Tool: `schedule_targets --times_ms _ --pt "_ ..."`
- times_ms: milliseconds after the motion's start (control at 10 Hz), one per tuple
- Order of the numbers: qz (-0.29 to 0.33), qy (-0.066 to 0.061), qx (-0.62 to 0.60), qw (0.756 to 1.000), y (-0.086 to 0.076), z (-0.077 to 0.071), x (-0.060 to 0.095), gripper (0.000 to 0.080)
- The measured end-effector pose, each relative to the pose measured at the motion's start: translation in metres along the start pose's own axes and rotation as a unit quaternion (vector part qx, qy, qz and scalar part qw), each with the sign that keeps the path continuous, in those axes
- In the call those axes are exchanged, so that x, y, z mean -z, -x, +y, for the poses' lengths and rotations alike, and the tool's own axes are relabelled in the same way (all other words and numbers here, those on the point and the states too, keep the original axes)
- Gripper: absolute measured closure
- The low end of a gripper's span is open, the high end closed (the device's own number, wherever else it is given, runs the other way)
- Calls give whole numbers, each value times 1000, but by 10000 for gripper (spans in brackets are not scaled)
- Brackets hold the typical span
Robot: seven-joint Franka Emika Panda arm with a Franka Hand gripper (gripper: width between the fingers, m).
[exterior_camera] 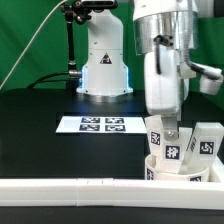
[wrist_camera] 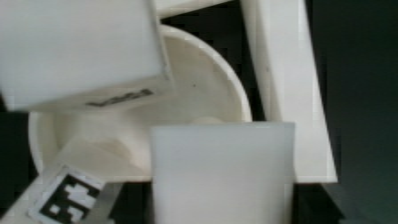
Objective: Assemble stool
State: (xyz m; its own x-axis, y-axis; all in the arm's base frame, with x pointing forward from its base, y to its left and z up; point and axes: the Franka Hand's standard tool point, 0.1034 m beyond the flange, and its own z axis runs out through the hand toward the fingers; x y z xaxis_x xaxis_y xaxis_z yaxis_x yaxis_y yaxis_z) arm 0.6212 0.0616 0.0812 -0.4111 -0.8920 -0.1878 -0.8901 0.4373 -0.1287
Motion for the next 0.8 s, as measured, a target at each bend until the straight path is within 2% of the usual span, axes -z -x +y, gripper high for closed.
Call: schedule_targets --times_ms 200,400,500,800 --pt "-10 -2 -100 995 5 3 -1 462" --pt "-30 -32 -187 981 5 5 -1 462" --pt "-31 -25 -190 981 7 8 -2 462" --pt "-39 -24 -211 976 9 9 -2 462"
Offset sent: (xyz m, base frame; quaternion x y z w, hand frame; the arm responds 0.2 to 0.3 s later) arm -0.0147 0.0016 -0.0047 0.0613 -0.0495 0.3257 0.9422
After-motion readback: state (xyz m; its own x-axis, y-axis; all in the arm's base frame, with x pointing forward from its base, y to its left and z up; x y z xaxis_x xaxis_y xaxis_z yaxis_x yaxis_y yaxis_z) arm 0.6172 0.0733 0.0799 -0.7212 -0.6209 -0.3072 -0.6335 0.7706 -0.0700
